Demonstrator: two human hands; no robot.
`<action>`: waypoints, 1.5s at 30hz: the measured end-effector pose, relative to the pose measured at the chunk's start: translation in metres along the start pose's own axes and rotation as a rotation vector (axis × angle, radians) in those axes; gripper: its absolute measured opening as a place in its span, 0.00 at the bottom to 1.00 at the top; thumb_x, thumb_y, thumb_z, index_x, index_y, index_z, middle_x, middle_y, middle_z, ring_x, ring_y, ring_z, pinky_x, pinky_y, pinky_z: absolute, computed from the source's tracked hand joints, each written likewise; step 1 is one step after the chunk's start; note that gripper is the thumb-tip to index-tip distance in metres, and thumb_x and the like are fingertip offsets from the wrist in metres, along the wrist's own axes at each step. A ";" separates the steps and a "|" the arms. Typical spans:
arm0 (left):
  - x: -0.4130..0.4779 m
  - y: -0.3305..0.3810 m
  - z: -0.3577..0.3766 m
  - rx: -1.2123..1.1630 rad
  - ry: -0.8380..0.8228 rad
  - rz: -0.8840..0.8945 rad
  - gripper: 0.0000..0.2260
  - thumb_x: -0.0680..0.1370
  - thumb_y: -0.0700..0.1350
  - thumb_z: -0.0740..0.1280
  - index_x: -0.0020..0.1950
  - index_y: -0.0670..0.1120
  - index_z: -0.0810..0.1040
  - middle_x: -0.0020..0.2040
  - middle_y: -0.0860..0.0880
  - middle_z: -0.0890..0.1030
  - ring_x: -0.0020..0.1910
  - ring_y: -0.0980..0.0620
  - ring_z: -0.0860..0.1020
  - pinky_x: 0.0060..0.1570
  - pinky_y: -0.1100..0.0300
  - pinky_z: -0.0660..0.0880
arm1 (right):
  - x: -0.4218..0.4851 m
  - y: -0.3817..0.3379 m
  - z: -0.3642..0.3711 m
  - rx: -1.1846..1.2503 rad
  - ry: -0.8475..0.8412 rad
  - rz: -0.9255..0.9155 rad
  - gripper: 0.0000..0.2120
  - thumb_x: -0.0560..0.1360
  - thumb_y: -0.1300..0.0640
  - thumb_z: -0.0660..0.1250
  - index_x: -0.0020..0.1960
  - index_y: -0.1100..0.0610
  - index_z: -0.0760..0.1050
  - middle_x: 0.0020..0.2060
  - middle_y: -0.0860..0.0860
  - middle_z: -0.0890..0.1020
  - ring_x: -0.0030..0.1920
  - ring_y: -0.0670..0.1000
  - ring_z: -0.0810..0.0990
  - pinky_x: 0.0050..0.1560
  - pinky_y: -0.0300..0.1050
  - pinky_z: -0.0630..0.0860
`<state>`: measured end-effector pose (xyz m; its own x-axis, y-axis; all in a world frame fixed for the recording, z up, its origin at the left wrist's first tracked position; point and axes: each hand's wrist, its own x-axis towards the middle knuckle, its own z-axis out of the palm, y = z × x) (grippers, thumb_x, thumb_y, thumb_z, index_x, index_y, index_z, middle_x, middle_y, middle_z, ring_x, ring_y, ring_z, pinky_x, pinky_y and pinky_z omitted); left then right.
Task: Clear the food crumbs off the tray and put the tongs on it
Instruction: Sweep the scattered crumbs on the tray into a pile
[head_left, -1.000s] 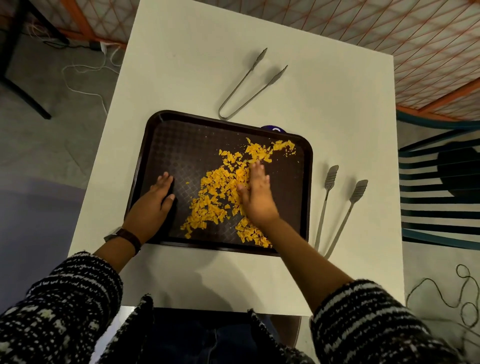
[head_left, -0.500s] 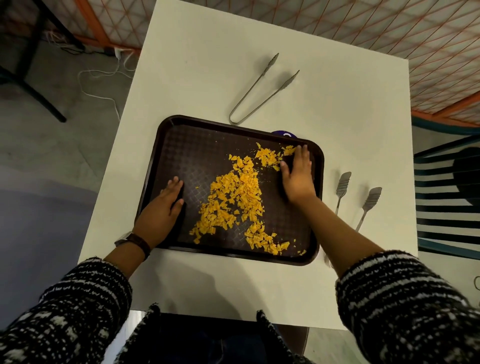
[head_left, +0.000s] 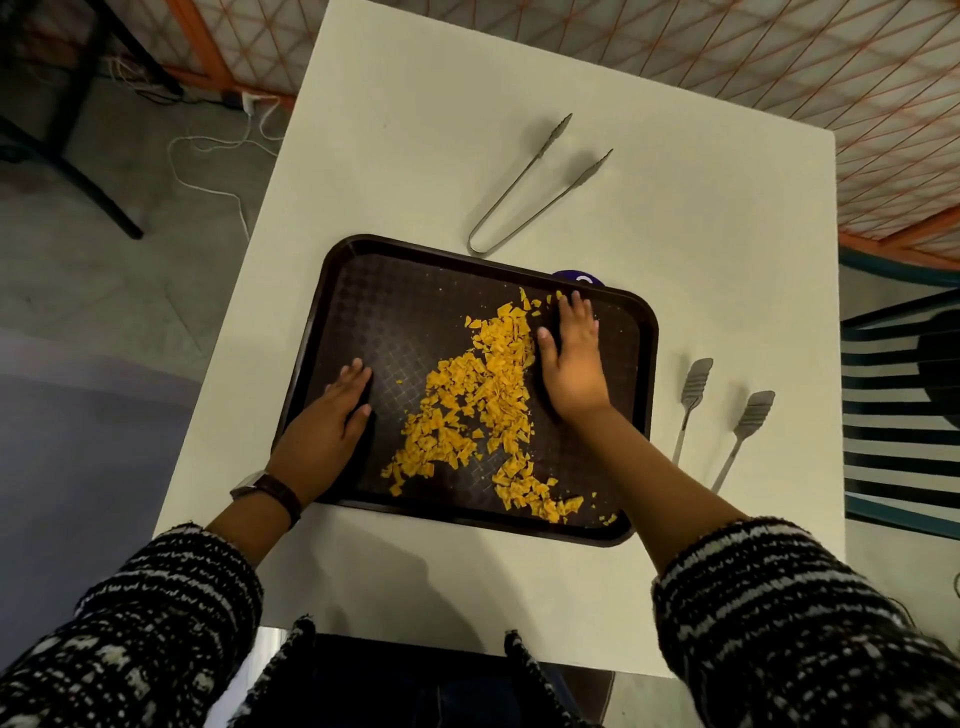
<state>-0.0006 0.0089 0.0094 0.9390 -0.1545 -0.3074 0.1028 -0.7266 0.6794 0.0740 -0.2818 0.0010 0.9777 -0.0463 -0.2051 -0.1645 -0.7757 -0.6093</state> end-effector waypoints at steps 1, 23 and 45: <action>0.000 -0.001 0.000 0.001 0.002 0.001 0.22 0.81 0.42 0.56 0.74 0.44 0.58 0.76 0.48 0.57 0.71 0.60 0.51 0.71 0.62 0.51 | 0.003 0.001 0.001 -0.022 -0.023 -0.008 0.28 0.81 0.50 0.52 0.76 0.58 0.49 0.77 0.55 0.49 0.76 0.52 0.42 0.76 0.52 0.40; 0.001 -0.003 0.002 -0.016 0.025 -0.009 0.21 0.80 0.42 0.56 0.74 0.44 0.58 0.76 0.47 0.57 0.71 0.60 0.52 0.72 0.61 0.51 | -0.010 -0.029 0.023 -0.018 -0.312 -0.388 0.27 0.80 0.49 0.55 0.75 0.58 0.55 0.75 0.55 0.57 0.76 0.51 0.52 0.76 0.48 0.45; 0.002 0.010 0.015 -0.006 0.087 -0.045 0.23 0.81 0.44 0.55 0.75 0.43 0.55 0.77 0.46 0.54 0.75 0.55 0.50 0.74 0.58 0.47 | -0.047 -0.030 0.017 0.214 -0.093 -0.189 0.20 0.81 0.52 0.51 0.69 0.56 0.69 0.72 0.54 0.66 0.75 0.49 0.57 0.76 0.47 0.48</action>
<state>-0.0024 -0.0084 0.0056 0.9582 -0.0632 -0.2791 0.1472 -0.7276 0.6700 0.0312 -0.2456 0.0156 0.9790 0.1522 -0.1357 -0.0139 -0.6141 -0.7891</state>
